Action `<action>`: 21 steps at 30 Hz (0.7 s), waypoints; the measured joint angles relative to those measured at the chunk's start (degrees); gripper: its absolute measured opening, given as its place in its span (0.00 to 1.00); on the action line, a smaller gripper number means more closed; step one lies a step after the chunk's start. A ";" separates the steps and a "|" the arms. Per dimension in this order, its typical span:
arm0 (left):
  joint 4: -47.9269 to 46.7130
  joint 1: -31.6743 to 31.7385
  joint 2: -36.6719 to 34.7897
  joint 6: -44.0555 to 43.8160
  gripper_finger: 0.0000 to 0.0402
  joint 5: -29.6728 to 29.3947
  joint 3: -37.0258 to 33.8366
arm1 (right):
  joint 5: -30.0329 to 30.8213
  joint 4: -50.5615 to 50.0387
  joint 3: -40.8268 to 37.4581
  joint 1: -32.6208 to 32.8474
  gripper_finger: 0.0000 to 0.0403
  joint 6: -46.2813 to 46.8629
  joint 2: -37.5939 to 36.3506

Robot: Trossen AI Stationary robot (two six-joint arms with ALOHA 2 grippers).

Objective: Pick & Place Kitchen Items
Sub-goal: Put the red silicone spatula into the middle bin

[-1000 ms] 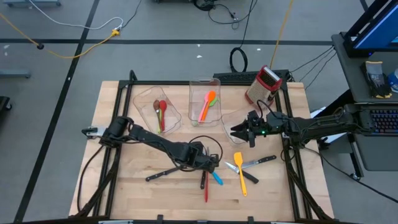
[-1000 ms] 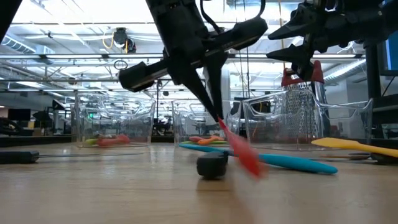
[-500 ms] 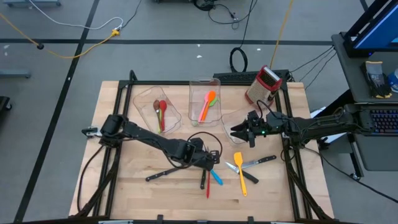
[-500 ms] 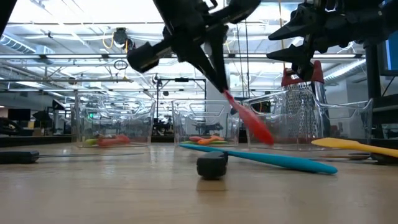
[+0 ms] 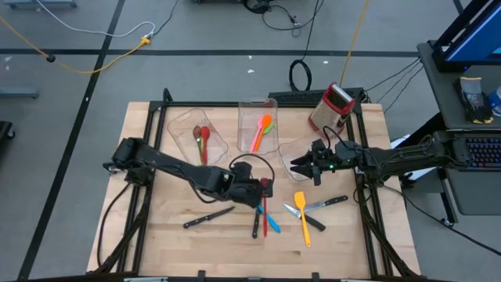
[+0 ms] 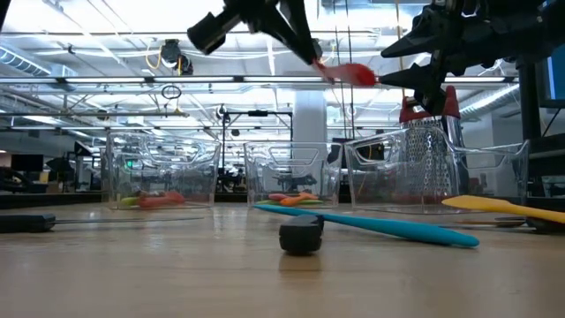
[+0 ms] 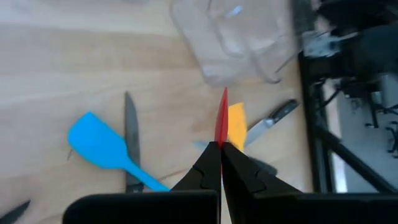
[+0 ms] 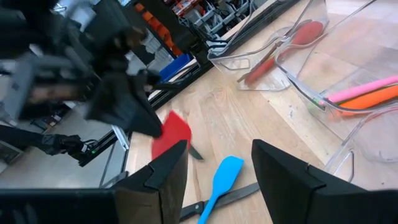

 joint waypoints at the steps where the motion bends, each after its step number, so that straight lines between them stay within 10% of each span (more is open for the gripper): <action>1: 0.06 0.00 -0.52 0.92 0.00 -0.64 0.00 | 0.00 0.02 0.00 0.02 0.42 -0.02 0.00; 21: 2.84 -0.09 -12.06 16.45 0.00 -8.81 0.04 | 0.00 0.02 0.00 0.00 0.42 -0.02 0.00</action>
